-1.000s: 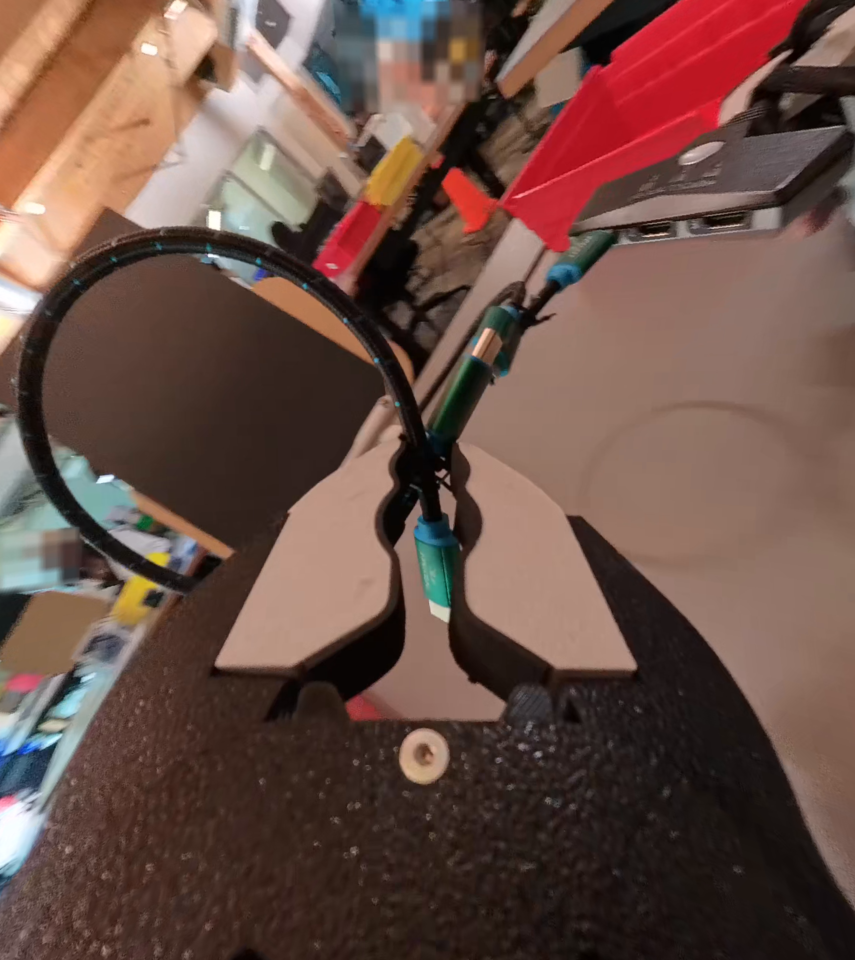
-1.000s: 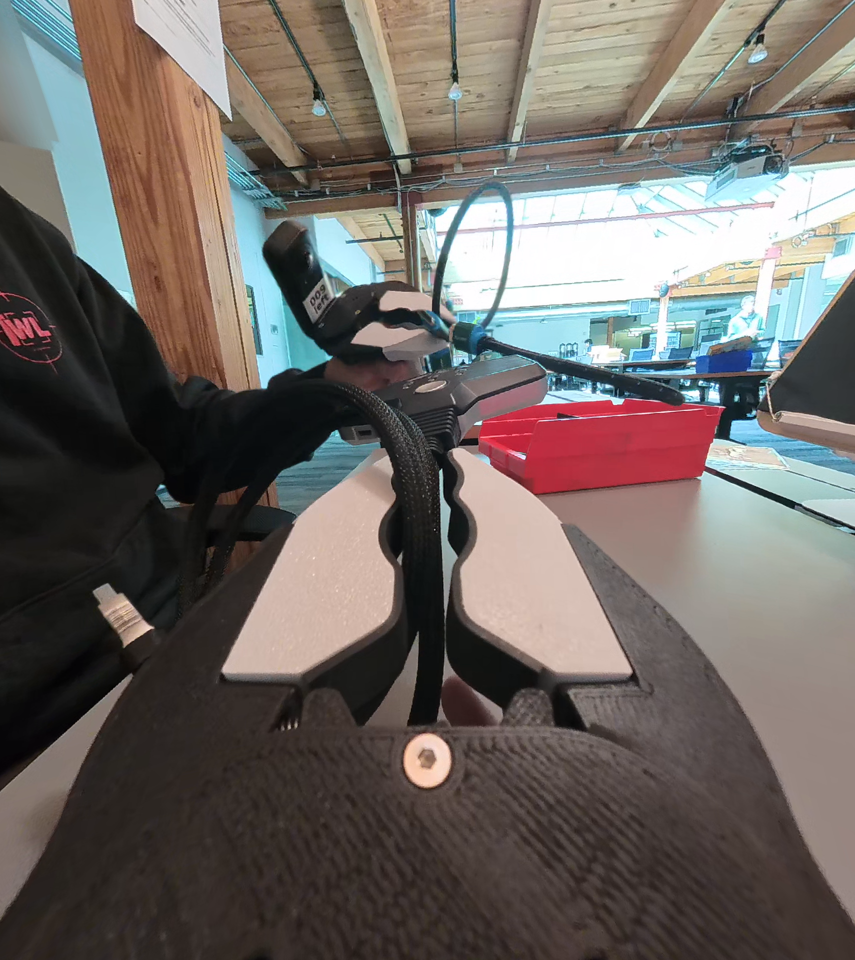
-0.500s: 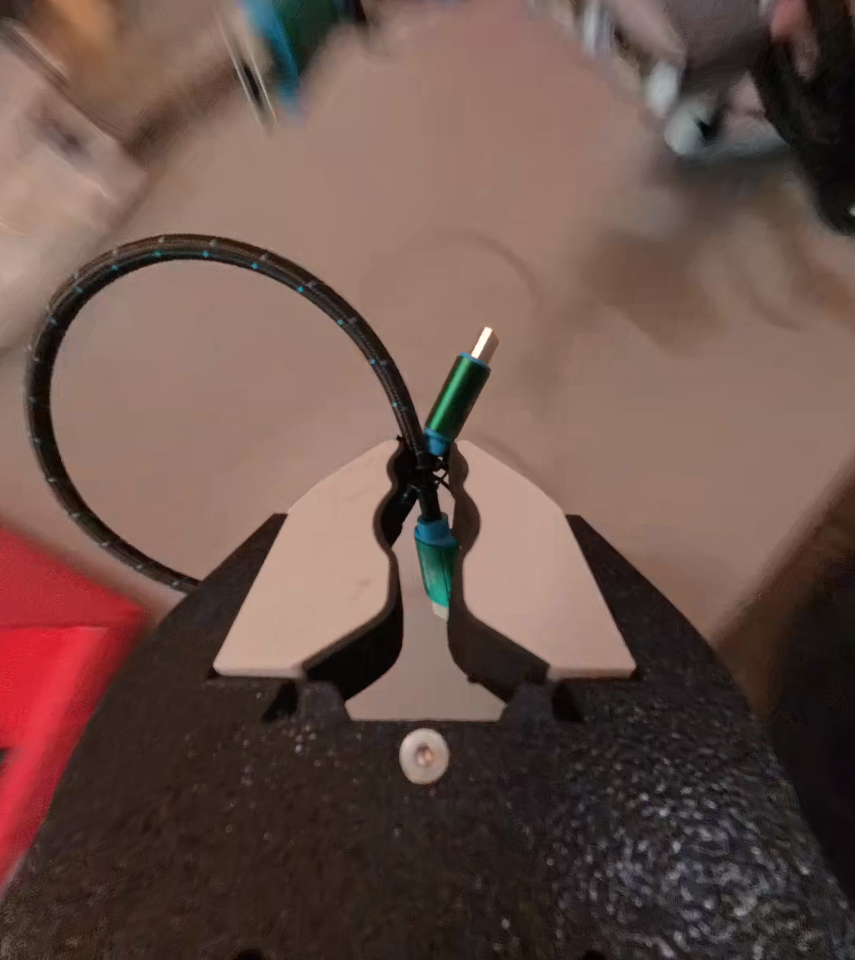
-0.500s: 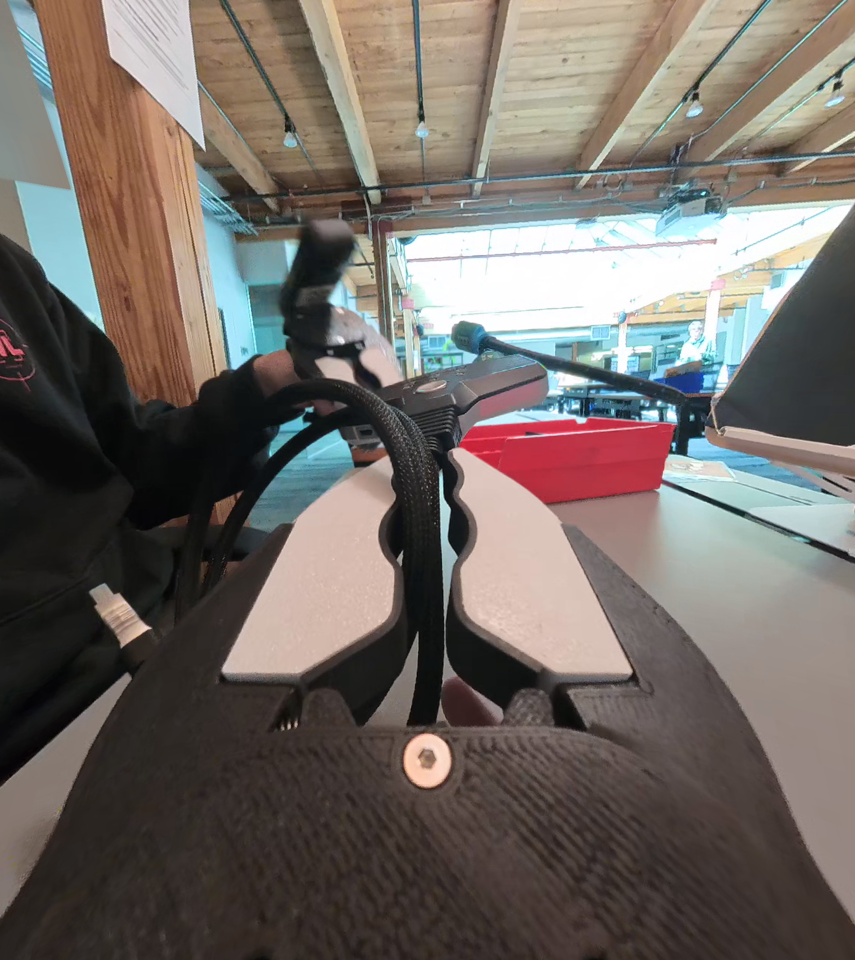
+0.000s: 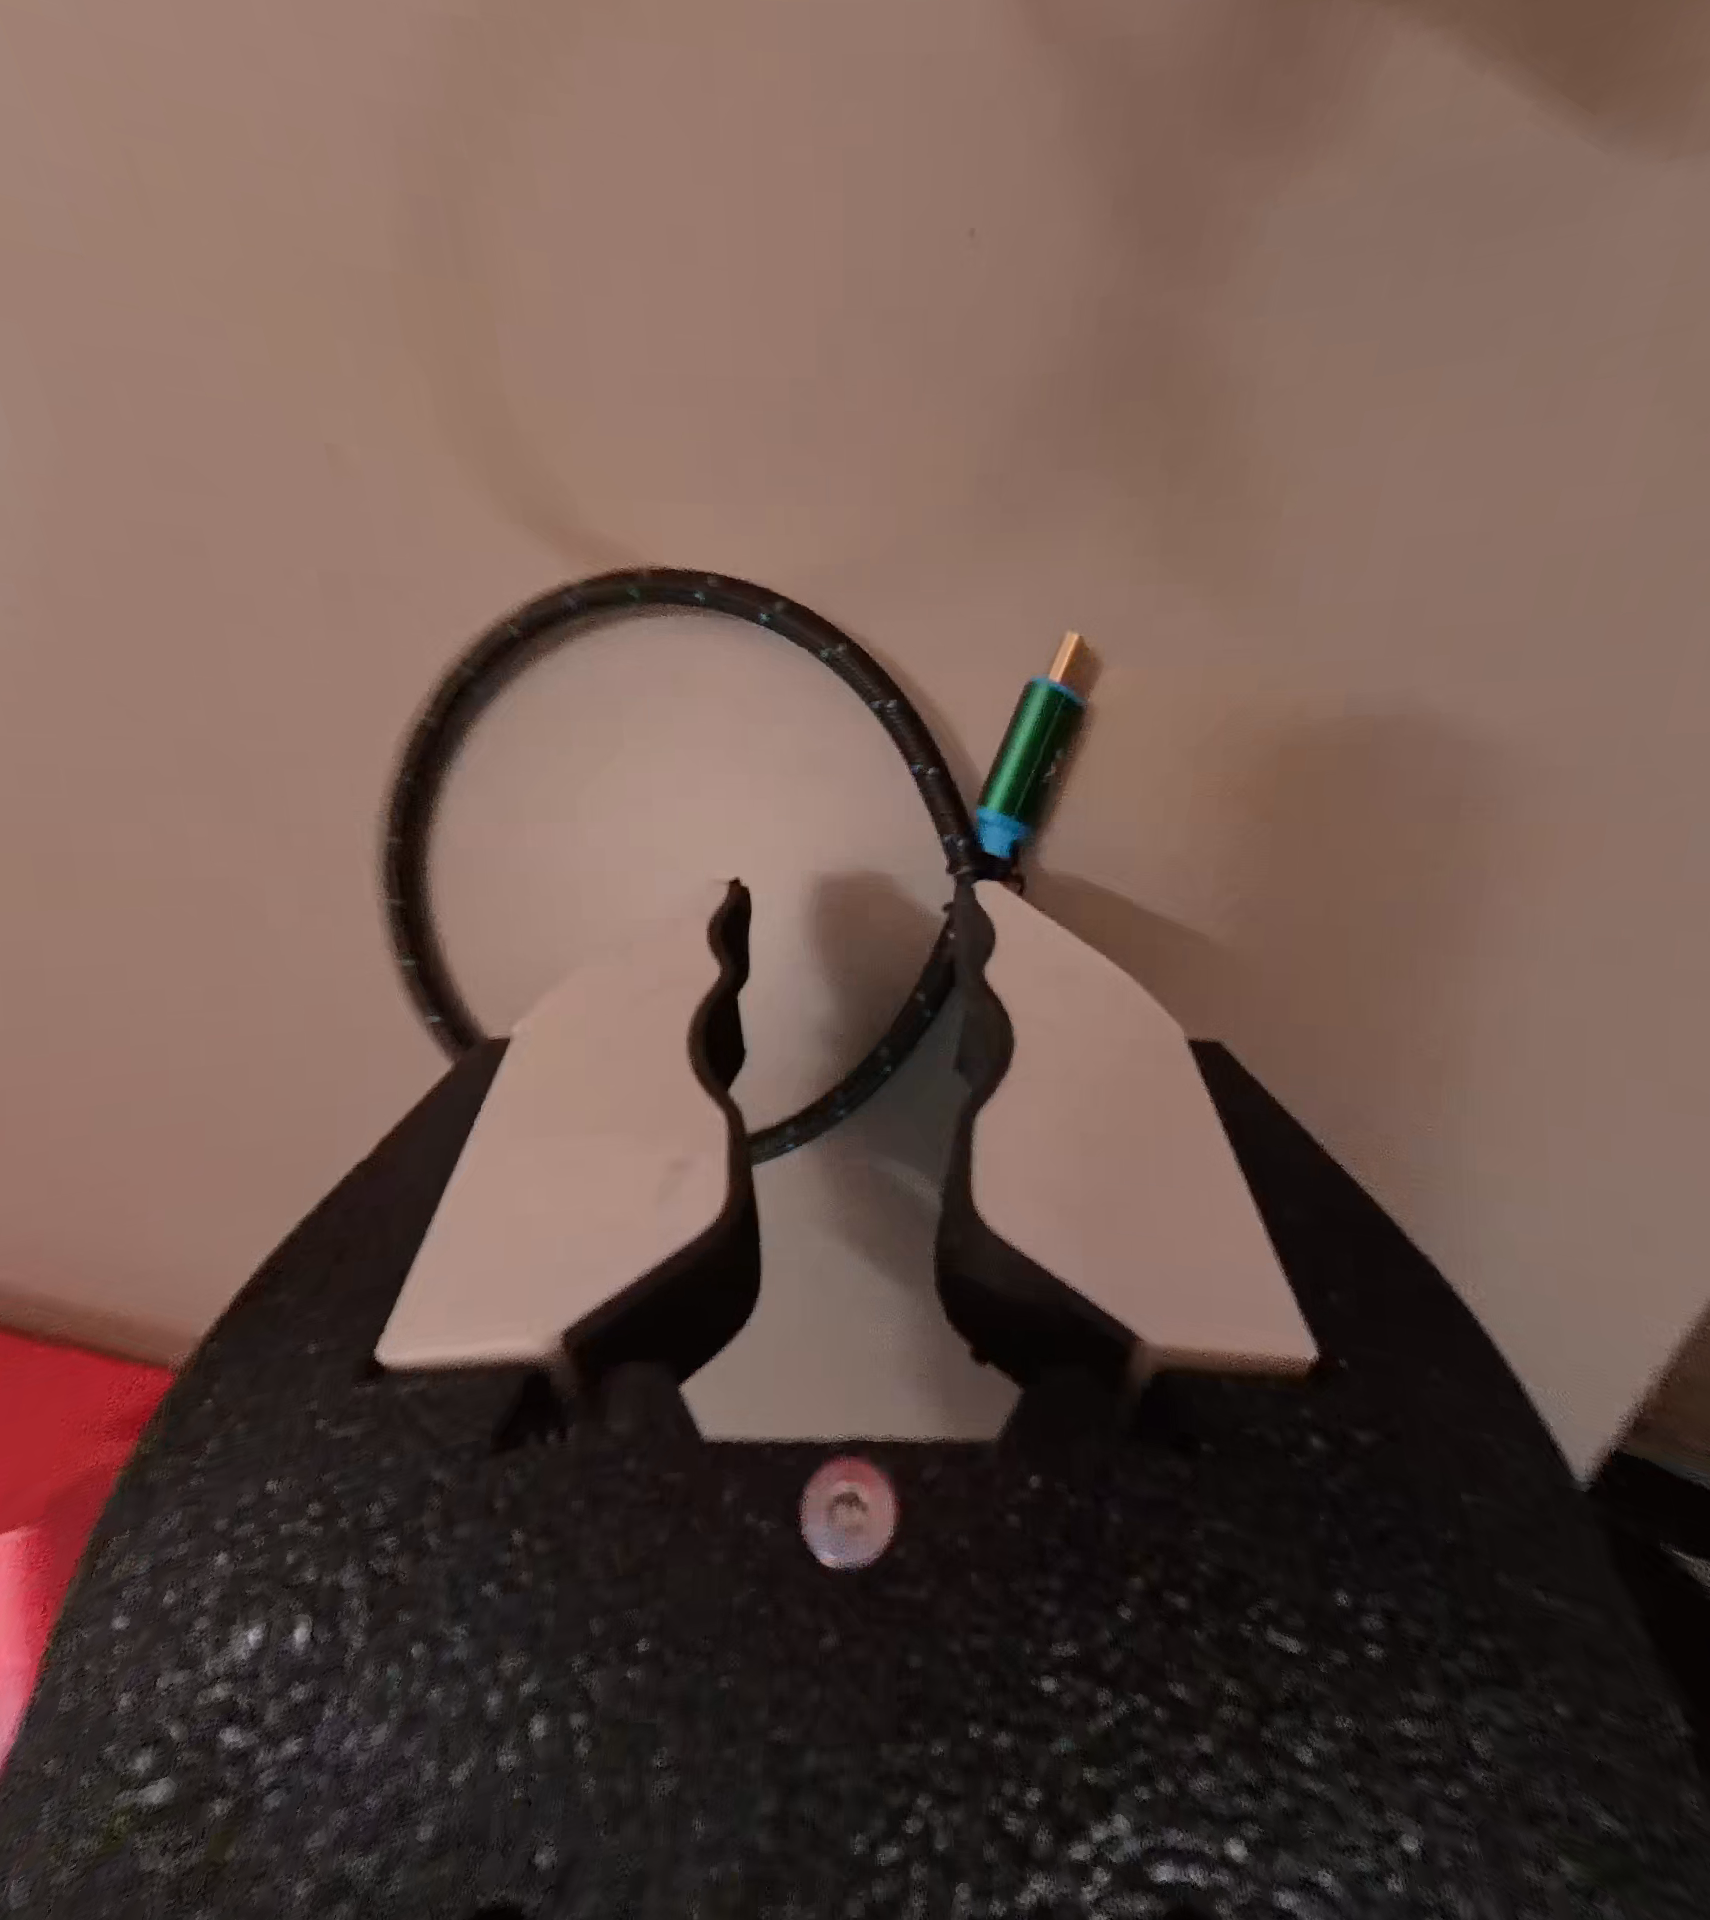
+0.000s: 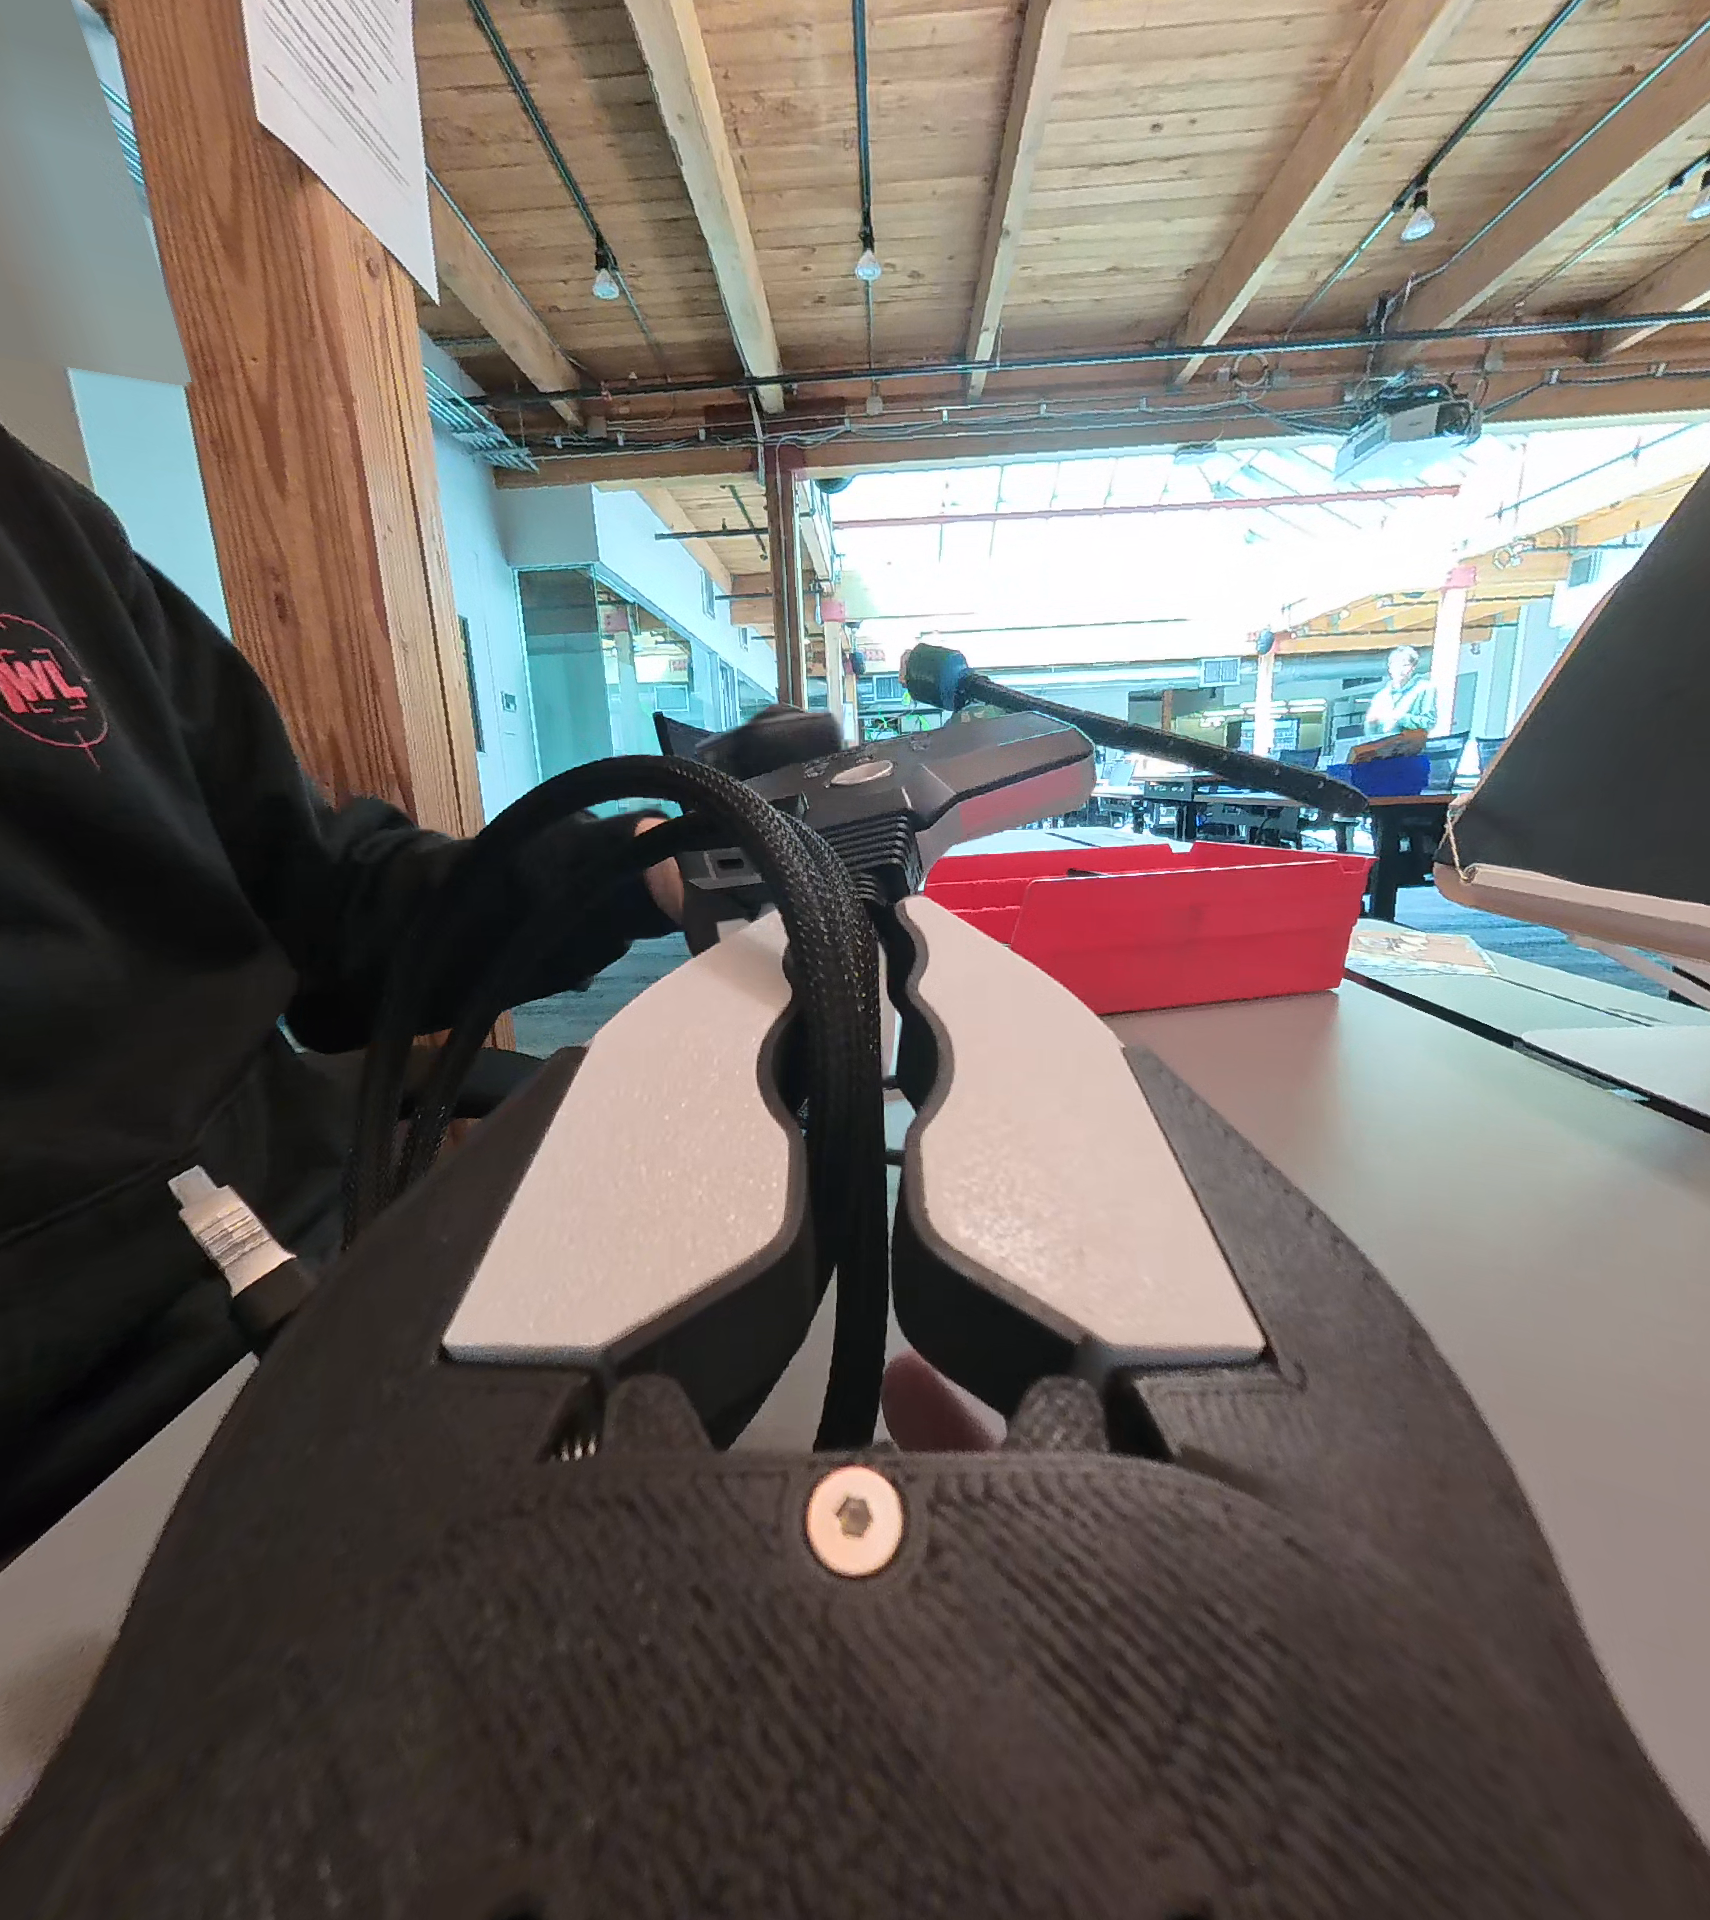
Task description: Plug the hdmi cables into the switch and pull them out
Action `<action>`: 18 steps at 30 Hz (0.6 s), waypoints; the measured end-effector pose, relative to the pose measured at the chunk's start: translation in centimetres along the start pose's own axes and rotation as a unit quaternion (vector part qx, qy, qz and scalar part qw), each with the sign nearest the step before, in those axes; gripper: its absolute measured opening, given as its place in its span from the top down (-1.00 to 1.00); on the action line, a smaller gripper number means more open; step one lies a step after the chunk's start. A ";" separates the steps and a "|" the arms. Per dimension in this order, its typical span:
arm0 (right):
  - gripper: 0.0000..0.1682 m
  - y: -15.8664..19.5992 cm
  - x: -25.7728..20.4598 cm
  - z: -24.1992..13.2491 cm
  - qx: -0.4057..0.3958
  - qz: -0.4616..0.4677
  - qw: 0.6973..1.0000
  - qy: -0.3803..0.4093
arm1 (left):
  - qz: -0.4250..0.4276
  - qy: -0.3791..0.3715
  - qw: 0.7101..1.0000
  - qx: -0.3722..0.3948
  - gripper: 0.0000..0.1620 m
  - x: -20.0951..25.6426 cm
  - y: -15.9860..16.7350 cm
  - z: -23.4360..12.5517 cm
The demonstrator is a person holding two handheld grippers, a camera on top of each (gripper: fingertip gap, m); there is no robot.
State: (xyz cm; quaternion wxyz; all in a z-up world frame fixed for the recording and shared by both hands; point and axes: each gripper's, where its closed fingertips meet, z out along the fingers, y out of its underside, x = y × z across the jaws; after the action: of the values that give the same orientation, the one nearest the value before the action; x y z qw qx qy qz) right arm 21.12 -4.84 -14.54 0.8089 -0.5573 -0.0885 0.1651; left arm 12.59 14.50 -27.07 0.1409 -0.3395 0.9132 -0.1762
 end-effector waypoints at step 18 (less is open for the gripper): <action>0.86 0.2 -0.3 0.2 -0.005 0.002 1.000 -0.009 | 0.122 0.054 0.991 0.023 0.77 4.4 4.0 -0.9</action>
State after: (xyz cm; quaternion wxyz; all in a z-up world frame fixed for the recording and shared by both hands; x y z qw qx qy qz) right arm 20.74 -4.71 -14.67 0.8051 -0.5597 -0.0955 0.1716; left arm 6.73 14.55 -28.52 0.1193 -0.2126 0.9497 -0.1964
